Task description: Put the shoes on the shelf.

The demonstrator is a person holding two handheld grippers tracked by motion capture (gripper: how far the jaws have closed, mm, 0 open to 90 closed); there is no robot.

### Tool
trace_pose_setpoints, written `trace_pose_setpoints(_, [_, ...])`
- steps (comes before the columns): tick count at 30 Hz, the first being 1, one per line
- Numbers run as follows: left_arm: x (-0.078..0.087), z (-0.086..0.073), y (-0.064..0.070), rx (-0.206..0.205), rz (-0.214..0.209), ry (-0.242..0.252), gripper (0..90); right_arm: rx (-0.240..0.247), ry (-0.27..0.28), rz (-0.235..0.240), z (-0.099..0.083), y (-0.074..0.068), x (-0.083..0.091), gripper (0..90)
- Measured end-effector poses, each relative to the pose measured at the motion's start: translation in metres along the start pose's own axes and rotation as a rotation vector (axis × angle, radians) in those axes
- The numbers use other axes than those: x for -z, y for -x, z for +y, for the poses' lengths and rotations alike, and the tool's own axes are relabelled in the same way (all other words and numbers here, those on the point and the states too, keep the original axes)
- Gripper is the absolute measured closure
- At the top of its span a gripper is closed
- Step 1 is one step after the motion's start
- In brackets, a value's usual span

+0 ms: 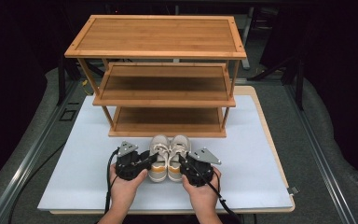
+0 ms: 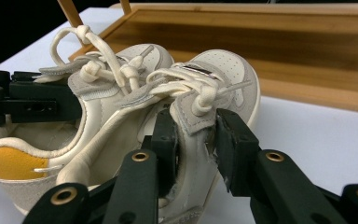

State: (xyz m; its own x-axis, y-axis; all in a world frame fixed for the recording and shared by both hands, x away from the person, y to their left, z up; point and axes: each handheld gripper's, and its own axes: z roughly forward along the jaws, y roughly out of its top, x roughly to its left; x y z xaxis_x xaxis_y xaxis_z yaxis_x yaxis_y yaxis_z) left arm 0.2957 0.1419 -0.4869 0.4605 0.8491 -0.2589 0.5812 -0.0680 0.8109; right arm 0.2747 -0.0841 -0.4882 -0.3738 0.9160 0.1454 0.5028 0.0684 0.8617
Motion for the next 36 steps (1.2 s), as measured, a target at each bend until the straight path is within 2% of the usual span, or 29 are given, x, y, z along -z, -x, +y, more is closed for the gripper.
trace_pose_setpoints(6, [0.007,0.012,0.003,-0.004,-0.003,0.017,62.9,0.003,0.019,-0.001,0.012,-0.001,0.006,69.9])
trace_pose_setpoints(8, [0.010,0.016,0.005,-0.006,-0.001,0.019,62.9,0.007,0.020,-0.016,0.017,-0.003,0.009,70.0])
trace_pose_setpoints(10, [0.013,0.021,0.006,-0.009,0.003,0.023,62.9,0.004,0.027,0.008,0.021,-0.003,0.010,70.0])
trace_pose_setpoints(14, [0.018,0.028,0.008,-0.013,0.002,0.035,62.9,0.012,0.042,-0.006,0.029,-0.005,0.014,70.0])
trace_pose_setpoints(19, [0.023,0.033,0.008,0.007,-0.019,0.046,62.9,-0.006,0.050,0.006,0.037,-0.006,0.021,69.8])
trace_pose_setpoints(20, [0.024,0.034,0.009,0.002,-0.021,0.049,62.9,-0.001,0.052,0.037,0.038,-0.005,0.023,69.9])
trace_pose_setpoints(22, [0.025,0.037,0.011,0.001,-0.021,0.057,62.9,0.003,0.060,0.001,0.041,-0.006,0.025,69.9])
trace_pose_setpoints(24, [0.026,0.039,0.013,0.000,-0.021,0.060,63.0,0.001,0.071,-0.013,0.043,-0.006,0.027,69.9])
trace_pose_setpoints(26, [0.028,0.041,0.014,-0.005,-0.023,0.060,63.0,0.002,0.069,0.005,0.044,-0.005,0.029,70.0])
trace_pose_setpoints(29, [0.030,0.044,0.016,-0.006,-0.024,0.069,62.9,0.003,0.082,-0.013,0.048,-0.007,0.034,70.0])
trace_pose_setpoints(31, [0.033,0.045,0.016,-0.007,-0.026,0.074,62.9,0.008,0.083,-0.015,0.049,-0.007,0.035,70.0])
trace_pose_setpoints(32, [0.033,0.046,0.017,-0.009,-0.026,0.074,63.0,0.011,0.087,0.004,0.050,-0.007,0.036,70.0])
trace_pose_setpoints(35, [0.037,0.049,0.018,-0.016,-0.022,0.077,63.0,0.015,0.090,-0.018,0.054,-0.010,0.039,70.0])
trace_pose_setpoints(36, [0.038,0.051,0.018,-0.018,-0.023,0.080,63.0,0.017,0.093,-0.009,0.055,-0.010,0.039,70.0])
